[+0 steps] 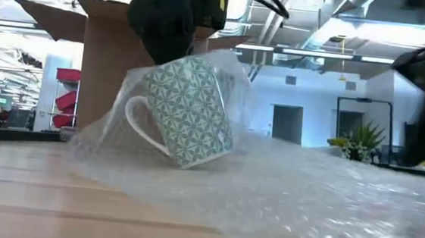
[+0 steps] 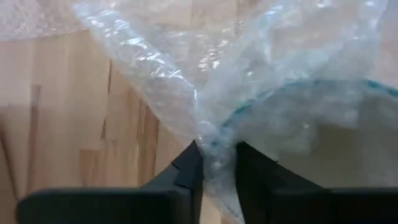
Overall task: Wrap mug
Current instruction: Wrap the green patterned mug with the bubble wrap
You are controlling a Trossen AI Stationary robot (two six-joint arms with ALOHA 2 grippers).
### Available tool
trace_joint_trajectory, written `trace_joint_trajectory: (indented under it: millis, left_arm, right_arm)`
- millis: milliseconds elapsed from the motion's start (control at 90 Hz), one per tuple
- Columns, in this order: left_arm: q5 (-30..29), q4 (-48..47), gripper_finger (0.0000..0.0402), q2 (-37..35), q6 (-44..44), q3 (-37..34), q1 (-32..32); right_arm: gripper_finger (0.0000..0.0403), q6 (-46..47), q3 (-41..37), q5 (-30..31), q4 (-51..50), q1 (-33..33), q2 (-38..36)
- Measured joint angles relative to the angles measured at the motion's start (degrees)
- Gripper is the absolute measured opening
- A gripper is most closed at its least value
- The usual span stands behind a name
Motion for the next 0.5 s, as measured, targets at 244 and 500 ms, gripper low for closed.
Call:
trace_joint_trajectory:
  millis: [244, 500]
  left_arm:
    - [-0.4, -0.3, 0.0009, 0.0, 2.0, 1.6, 0.1]
    - [-0.5, -5.4, 0.0008, 0.0, 3.5, 1.7, 1.1]
  right_arm:
    - [0.0121, -9.7, 0.9, -2.8, -0.1, 3.1, 0.0]
    - [0.0168, -15.7, 0.9, -2.9, 0.1, 0.3, 0.1]
